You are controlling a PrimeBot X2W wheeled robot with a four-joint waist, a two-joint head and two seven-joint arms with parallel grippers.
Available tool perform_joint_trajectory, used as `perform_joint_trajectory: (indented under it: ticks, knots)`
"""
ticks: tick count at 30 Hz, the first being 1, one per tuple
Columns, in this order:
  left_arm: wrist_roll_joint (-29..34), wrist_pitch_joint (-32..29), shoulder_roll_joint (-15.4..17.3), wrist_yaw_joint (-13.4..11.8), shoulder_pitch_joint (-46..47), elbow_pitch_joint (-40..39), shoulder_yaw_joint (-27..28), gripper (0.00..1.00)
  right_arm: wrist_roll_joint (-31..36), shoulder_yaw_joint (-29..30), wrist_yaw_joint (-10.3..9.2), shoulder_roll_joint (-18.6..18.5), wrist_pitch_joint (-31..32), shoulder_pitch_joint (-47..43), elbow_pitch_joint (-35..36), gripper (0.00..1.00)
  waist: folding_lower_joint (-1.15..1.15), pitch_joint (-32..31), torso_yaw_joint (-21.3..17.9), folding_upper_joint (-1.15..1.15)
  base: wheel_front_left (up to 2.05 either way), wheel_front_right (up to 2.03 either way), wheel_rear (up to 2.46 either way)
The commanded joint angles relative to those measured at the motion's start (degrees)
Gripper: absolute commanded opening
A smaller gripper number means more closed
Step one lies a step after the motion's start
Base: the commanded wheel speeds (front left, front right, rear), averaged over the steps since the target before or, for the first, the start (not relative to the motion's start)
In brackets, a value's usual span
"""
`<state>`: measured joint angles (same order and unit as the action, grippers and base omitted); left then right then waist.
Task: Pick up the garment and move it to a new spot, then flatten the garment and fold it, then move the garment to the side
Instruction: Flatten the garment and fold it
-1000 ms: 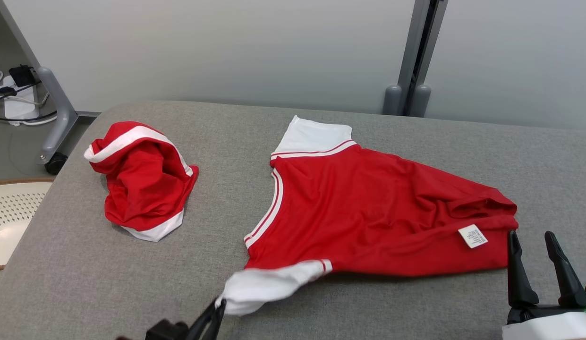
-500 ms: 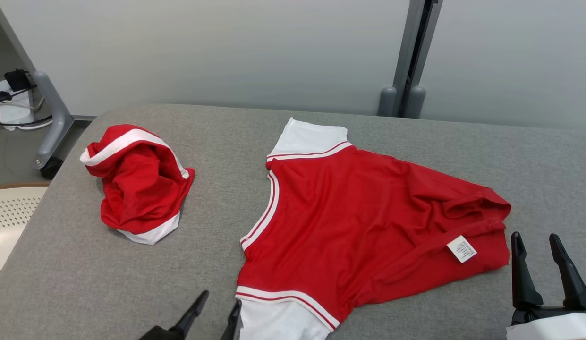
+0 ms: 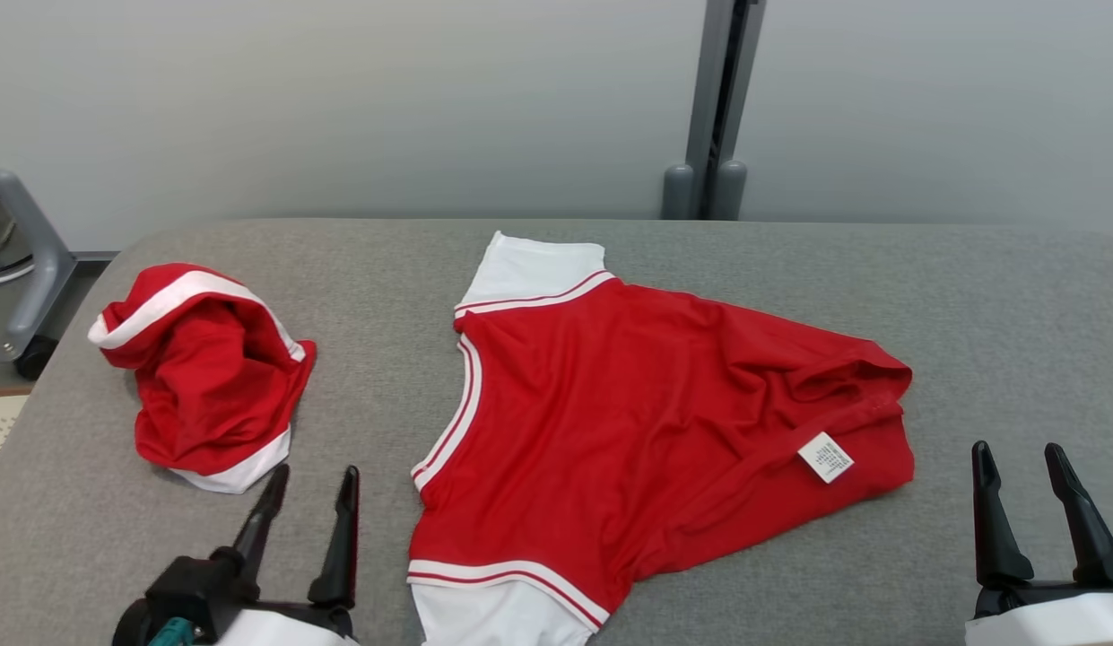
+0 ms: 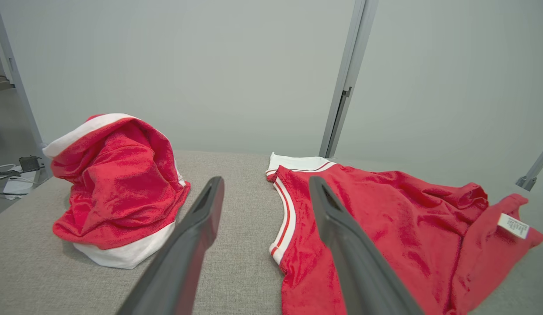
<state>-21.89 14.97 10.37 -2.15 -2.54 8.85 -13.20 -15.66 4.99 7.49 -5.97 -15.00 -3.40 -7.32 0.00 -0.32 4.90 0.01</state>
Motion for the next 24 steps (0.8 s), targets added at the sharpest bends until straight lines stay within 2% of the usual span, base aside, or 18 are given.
perform_joint_trajectory:
  ticks: [1,13,24]
  knots:
    - [-0.14,0.26,0.02,0.0,0.83,-0.07,0.75,1.0,0.1,0.12,0.02,-0.43,-0.28,0.5,0.06,1.0,0.0,0.05,-0.69,-0.01,0.0,0.0,0.0]
    - [4.18,0.28,-2.44,1.87,1.73,2.2,10.49,1.0,-0.37,-0.96,0.02,-0.58,-0.28,0.9,-0.62,1.0,0.0,0.19,-5.92,-0.01,0.0,0.0,0.0]
    - [7.0,0.29,-4.36,4.28,1.05,5.54,13.85,1.0,-0.19,-2.97,0.02,-1.54,-0.28,0.16,-2.14,1.0,0.0,0.56,-7.1,-0.01,0.0,0.0,0.0]
